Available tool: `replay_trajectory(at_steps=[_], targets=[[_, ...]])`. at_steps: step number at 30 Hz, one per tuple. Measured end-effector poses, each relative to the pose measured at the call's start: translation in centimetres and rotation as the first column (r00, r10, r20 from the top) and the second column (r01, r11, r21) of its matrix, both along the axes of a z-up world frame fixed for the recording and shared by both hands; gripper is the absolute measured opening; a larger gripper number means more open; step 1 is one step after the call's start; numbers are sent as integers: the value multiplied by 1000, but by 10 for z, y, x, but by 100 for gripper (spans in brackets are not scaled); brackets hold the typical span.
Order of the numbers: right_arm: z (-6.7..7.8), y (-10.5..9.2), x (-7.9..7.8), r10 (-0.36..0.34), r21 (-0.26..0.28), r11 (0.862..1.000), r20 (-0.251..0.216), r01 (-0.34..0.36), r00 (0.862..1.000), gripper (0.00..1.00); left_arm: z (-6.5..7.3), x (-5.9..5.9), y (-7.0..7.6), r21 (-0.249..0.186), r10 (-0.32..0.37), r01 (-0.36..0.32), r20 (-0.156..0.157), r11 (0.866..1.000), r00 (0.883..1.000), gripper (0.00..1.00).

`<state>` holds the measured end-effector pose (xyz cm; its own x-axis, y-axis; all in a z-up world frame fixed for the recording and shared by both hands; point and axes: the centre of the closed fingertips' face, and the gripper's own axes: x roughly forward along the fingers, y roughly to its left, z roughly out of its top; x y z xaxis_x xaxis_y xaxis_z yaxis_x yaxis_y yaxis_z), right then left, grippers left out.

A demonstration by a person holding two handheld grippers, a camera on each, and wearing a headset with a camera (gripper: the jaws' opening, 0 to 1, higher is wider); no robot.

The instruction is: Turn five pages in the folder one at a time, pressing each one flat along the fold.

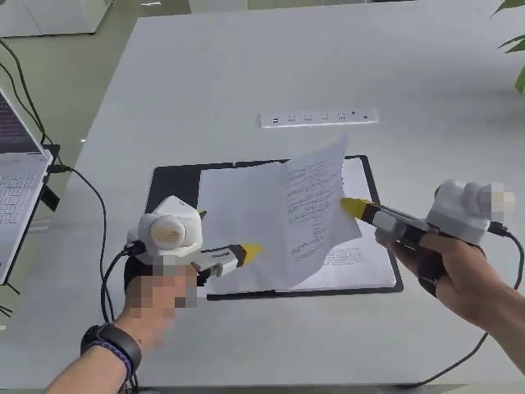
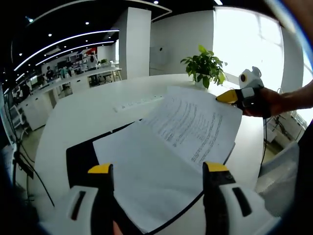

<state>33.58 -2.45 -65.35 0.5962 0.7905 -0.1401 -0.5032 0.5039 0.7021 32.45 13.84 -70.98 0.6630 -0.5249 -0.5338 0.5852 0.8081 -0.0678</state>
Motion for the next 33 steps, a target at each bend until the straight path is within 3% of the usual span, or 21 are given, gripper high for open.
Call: replay_trajectory(at_steps=[2,12,19,27,33], targets=[[6,13,-2,37,5,999,25,-37,999,0,0,-4,8,6,8,-8,-1,1000,1000,74],[22,63,-7,145,12,989,57,-146,988,0,-2,-21,40,7,49,-49,-10,999,999,76],[22,97,-15,221,-1,975,65,-222,973,0,-3,-33,61,10,80,-80,-16,997,997,76],[11,132,-15,282,-12,959,36,-282,959,0,-4,-43,77,-2,113,-113,-23,994,993,77],[-6,160,-16,325,-9,946,1,-325,946,0,-5,-50,86,-17,143,-144,-31,990,989,77]])
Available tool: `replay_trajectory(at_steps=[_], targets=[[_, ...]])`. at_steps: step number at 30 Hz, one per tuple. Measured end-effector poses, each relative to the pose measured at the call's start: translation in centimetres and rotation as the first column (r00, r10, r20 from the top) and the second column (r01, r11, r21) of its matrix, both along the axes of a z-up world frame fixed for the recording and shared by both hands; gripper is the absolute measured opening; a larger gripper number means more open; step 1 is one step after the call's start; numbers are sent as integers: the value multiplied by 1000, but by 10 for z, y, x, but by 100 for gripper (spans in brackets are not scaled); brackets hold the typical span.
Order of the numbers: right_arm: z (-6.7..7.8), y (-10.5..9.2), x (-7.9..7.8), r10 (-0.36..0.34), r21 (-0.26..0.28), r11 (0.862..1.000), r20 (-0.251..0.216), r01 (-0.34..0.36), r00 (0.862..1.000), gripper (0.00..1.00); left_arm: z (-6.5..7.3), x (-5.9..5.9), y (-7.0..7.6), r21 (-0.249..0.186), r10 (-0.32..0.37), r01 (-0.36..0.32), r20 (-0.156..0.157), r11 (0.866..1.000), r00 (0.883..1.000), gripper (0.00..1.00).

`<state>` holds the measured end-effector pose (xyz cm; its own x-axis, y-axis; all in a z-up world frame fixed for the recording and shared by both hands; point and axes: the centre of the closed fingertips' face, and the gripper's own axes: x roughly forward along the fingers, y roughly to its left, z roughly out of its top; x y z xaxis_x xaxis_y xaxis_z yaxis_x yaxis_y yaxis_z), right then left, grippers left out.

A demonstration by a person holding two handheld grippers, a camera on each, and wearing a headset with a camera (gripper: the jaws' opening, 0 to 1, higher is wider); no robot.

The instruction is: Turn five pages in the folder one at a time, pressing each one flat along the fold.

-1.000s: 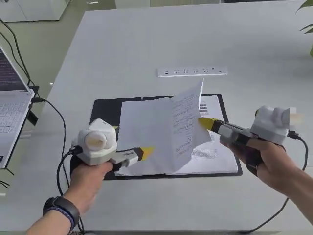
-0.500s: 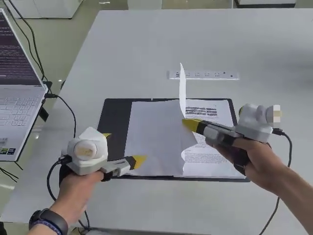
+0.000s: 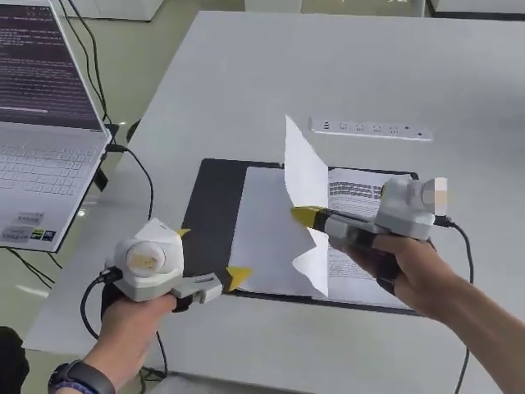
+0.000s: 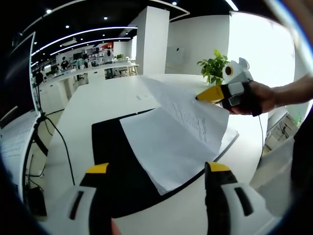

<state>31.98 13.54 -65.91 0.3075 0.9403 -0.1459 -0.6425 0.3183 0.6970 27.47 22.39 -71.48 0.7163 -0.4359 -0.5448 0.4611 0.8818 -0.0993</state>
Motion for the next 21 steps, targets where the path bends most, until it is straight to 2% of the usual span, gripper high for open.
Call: replay_trajectory(at_steps=[4,6,10,21], targets=[[-11,17,-2,21,-8,1000,-27,-22,999,0,-2,-7,6,-10,16,-16,-6,1000,1000,78],[-20,24,-5,32,-1,999,-69,-32,997,0,-4,-9,8,-19,26,-26,-11,999,1000,78],[-33,36,-3,29,-2,1000,-106,-30,994,0,-6,-14,12,-29,36,-36,-18,999,999,78],[-79,63,-1,42,-78,995,-201,-58,979,0,-7,-18,18,-58,62,-63,-23,996,998,78]])
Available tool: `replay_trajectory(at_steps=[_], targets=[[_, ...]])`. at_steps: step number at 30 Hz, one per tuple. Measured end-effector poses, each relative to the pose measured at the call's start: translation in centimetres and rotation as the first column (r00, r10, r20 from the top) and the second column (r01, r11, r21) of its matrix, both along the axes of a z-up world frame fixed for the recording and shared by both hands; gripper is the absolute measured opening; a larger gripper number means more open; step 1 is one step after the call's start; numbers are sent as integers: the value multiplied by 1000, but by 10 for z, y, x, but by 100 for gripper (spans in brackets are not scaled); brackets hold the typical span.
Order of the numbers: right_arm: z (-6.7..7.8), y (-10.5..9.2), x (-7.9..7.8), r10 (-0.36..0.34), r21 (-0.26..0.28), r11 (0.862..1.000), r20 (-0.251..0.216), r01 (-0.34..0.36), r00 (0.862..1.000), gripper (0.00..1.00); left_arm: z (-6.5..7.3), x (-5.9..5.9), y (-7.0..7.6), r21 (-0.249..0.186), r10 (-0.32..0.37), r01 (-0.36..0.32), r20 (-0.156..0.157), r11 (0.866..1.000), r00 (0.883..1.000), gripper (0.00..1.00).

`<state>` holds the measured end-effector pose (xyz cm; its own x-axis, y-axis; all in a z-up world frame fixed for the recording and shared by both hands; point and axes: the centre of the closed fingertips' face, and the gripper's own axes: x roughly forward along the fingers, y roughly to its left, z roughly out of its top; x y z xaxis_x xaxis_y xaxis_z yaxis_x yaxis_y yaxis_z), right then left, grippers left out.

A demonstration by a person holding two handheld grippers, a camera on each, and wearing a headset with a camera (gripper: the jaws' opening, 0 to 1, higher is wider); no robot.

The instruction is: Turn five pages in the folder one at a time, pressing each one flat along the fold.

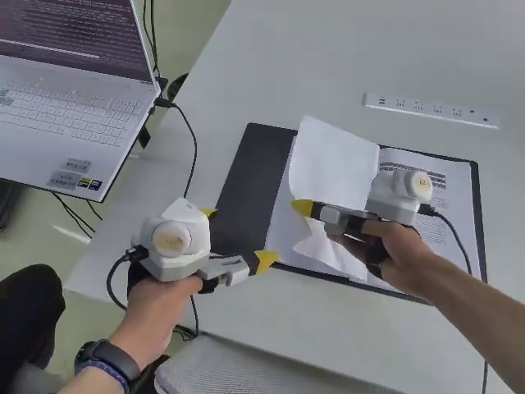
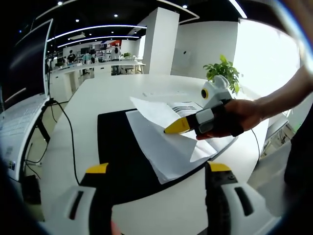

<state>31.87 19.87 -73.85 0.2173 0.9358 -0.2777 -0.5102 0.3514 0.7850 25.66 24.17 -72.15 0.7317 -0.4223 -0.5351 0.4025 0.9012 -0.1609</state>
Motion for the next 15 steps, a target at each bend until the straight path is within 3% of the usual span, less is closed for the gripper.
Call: replay_trajectory(at_steps=[11,15], targets=[[-33,14,-5,-1,-62,998,-67,-4,998,0,-9,-2,2,-32,25,-26,-20,999,999,78],[-47,16,-6,-11,-95,995,-86,3,996,0,-13,-3,1,-24,18,-19,-32,1000,999,78]])
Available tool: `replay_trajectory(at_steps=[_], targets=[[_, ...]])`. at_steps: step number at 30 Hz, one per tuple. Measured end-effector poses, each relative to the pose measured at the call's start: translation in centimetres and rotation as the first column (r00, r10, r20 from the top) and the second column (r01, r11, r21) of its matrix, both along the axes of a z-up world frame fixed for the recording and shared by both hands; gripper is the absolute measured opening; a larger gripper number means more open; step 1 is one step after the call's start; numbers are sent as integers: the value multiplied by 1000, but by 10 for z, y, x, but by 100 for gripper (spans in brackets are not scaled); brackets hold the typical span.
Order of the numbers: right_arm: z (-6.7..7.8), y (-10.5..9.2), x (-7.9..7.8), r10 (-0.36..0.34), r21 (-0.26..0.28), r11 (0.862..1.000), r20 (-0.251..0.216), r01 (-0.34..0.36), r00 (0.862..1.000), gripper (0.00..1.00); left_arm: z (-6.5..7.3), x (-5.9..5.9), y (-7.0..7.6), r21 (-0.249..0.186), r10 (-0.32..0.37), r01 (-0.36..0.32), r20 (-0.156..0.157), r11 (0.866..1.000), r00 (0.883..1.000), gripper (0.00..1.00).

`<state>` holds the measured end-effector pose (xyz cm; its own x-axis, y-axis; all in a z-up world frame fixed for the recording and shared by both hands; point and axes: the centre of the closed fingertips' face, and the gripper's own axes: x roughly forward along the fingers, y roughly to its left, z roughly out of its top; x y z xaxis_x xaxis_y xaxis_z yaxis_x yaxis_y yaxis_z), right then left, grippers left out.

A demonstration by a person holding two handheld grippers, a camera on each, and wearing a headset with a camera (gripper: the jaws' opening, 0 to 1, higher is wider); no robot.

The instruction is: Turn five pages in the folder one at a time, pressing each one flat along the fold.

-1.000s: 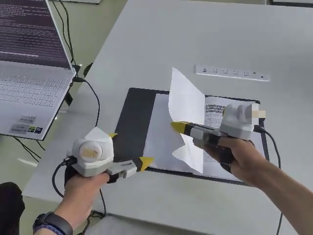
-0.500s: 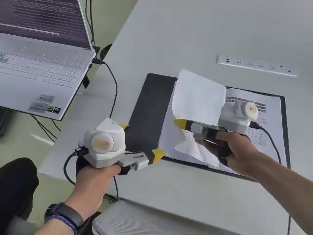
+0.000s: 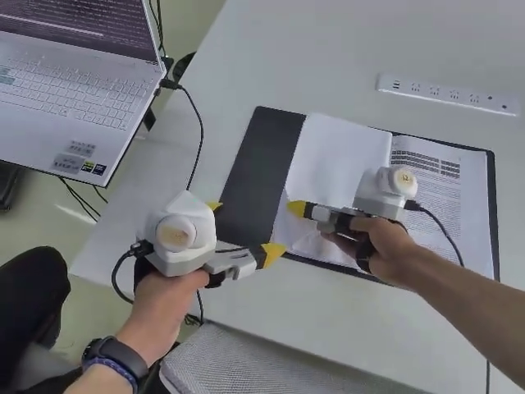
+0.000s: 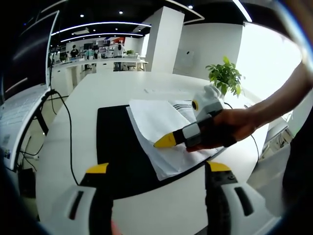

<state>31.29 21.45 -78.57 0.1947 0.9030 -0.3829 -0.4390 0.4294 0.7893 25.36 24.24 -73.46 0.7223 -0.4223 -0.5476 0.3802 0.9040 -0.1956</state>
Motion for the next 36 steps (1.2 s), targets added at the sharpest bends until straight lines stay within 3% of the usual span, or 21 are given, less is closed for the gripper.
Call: replay_trajectory(at_steps=[4,8,12,23,31,36], targets=[[-8,-3,-3,-21,-49,999,13,22,1000,0,-2,2,2,-9,9,-9,-8,1000,1000,77],[-12,-1,2,-49,-36,998,-4,49,999,0,-3,2,1,-2,2,-3,-16,1000,1000,77],[-2,7,-3,-57,-23,998,36,58,998,5,-1,5,-4,-1,-7,7,-13,1000,1000,77],[-20,5,14,-56,-25,998,19,56,998,10,-6,4,-13,12,-43,43,-28,999,999,77],[-21,4,17,-31,-6,999,49,31,998,24,-7,6,-21,28,-90,91,-36,995,995,74],[-12,-2,19,-40,16,999,55,39,998,35,-10,11,-22,44,-105,107,-42,993,994,71]])
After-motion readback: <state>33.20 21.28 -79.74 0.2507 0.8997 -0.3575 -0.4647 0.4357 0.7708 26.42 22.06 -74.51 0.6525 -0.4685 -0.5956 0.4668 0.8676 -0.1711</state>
